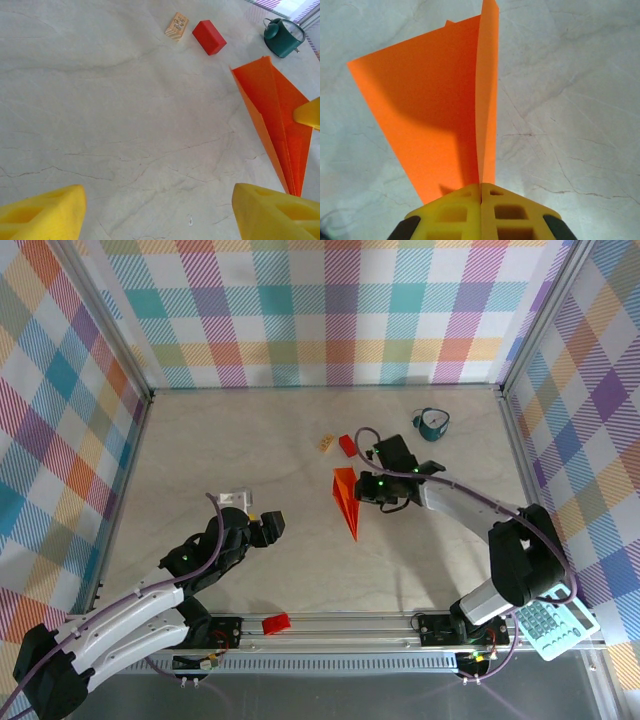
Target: Fold a paper plane with a square sheet of paper (fold left side to right side)
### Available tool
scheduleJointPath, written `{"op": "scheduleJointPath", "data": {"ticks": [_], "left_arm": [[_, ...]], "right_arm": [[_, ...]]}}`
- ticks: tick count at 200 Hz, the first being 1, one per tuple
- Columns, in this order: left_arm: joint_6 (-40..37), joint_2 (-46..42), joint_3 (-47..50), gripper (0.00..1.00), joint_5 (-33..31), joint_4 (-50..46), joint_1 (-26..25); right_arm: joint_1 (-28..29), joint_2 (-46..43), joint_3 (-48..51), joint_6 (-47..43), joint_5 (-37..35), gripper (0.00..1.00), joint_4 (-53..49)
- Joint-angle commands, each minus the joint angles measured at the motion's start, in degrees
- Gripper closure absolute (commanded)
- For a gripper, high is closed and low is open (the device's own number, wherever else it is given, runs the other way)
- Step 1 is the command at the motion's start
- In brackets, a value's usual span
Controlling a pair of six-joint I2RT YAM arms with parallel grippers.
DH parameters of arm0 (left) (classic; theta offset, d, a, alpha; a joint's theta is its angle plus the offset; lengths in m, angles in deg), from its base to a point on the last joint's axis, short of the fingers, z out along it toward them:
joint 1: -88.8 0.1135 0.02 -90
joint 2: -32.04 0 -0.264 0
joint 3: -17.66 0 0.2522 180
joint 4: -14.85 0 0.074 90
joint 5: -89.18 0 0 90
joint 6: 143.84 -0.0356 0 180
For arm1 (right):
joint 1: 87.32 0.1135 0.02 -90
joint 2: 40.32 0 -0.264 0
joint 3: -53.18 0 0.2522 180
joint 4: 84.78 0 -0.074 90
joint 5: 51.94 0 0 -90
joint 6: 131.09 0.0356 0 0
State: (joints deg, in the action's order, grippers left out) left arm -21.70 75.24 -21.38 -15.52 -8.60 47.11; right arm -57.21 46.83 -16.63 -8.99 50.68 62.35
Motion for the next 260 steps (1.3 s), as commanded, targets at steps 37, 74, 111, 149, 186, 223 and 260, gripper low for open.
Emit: {"op": "scheduleJointPath", "data": {"ticks": [37, 74, 111, 149, 186, 223, 260], "left_arm": [[1.24, -1.84, -0.80, 0.22, -2.33, 1.46, 0.95], [1.43, -2.67, -0.47, 0.21, -2.77, 0.55, 1.00], [1.51, -2.79, -0.13, 0.20, -2.76, 0.12, 1.09], [1.63, -2.91, 0.28, 0.19, -2.57, 0.20, 1.11], [2.04, -3.09, 1.19, 0.19, -2.70, 0.99, 1.09], [2.05, -2.47, 1.15, 0.18, -2.44, 1.52, 1.17], [2.14, -1.57, 1.20, 0.18, -1.84, 1.94, 1.17]], "right_arm": [[-4.75, 0.17, 9.85, 4.05, 17.12, 1.00, 17.94], [-4.88, 5.80, 10.51, 4.20, 18.38, 1.00, 20.80], [-4.88, 10.04, 10.79, 4.13, 17.63, 1.00, 22.02], [-4.88, 12.97, 10.37, 3.53, 16.81, 1.00, 21.57], [-4.88, 14.40, 10.17, 2.99, 15.77, 1.00, 20.84], [-4.88, 14.58, 9.93, 2.25, 15.23, 0.99, 19.66], [-4.88, 12.68, 9.88, 1.99, 16.19, 0.99, 19.51]]}}
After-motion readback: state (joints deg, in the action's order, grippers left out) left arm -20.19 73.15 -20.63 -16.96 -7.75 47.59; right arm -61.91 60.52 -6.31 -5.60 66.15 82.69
